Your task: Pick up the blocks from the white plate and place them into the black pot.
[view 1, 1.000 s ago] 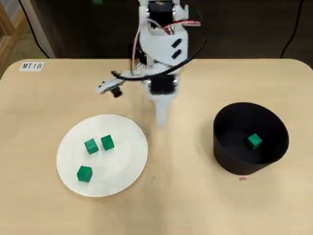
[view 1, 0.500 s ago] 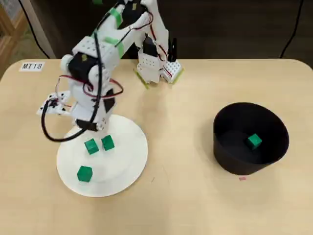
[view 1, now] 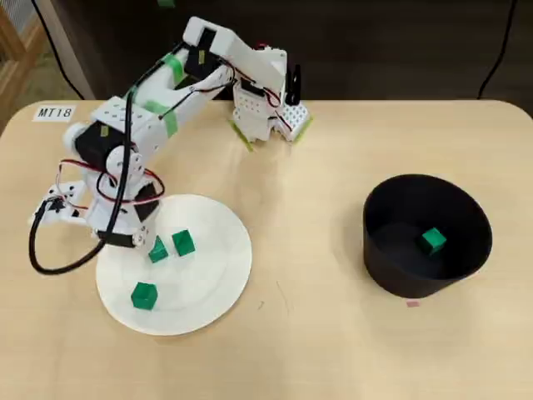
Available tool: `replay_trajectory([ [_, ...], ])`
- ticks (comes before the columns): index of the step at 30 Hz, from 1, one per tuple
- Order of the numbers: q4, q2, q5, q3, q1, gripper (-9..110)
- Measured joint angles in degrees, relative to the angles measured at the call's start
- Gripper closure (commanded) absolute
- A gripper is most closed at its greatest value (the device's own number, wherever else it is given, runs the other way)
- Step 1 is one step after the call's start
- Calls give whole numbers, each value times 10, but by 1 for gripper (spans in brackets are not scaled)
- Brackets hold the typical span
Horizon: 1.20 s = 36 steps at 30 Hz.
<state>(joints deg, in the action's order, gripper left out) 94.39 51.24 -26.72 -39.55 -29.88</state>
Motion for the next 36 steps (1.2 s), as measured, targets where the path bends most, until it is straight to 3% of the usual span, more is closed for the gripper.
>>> replay_trajectory([
  [6, 0, -10, -4, 11, 7, 71],
  [36, 0, -116, 124, 105, 26, 62],
])
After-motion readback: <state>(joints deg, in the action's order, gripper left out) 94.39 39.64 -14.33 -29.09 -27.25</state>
